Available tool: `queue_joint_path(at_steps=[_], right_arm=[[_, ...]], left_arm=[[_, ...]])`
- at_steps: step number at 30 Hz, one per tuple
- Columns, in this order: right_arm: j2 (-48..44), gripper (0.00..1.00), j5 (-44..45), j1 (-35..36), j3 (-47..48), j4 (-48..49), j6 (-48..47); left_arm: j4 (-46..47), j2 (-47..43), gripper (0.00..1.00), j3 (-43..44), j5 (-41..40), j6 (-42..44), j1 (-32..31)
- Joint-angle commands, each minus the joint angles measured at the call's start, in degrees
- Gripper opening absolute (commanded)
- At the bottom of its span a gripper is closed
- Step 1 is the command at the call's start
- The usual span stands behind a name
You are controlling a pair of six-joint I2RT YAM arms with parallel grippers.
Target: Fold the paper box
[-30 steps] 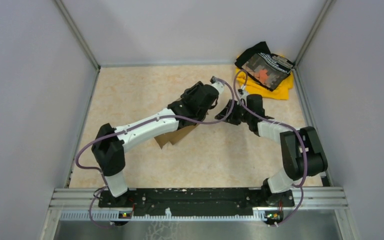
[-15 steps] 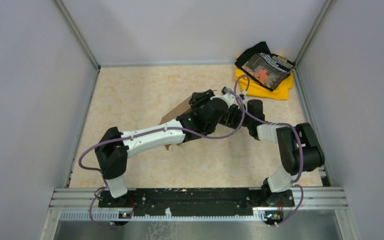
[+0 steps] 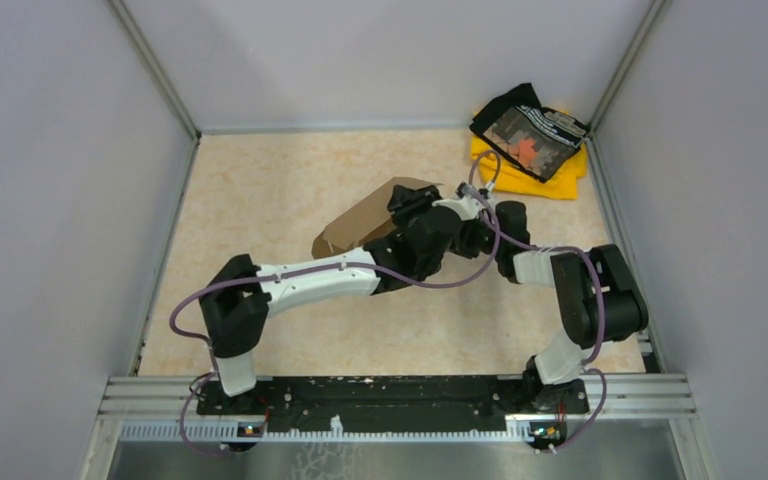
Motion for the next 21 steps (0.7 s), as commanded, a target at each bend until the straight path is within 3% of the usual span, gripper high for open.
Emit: queue_joint_path(at_steps=[1, 21], right_arm=[[0.51, 0.39, -0.96, 0.16, -0.62, 4.09, 0.21], [2.31, 0.37, -1.06, 0.19, -0.51, 5.68, 0.86]], left_arm=[[-0.11, 1.58, 0.04, 1.56, -0.49, -1.85, -0.42], [-10.70, 3.68, 0.04, 0.86, 0.07, -15.28, -2.53]])
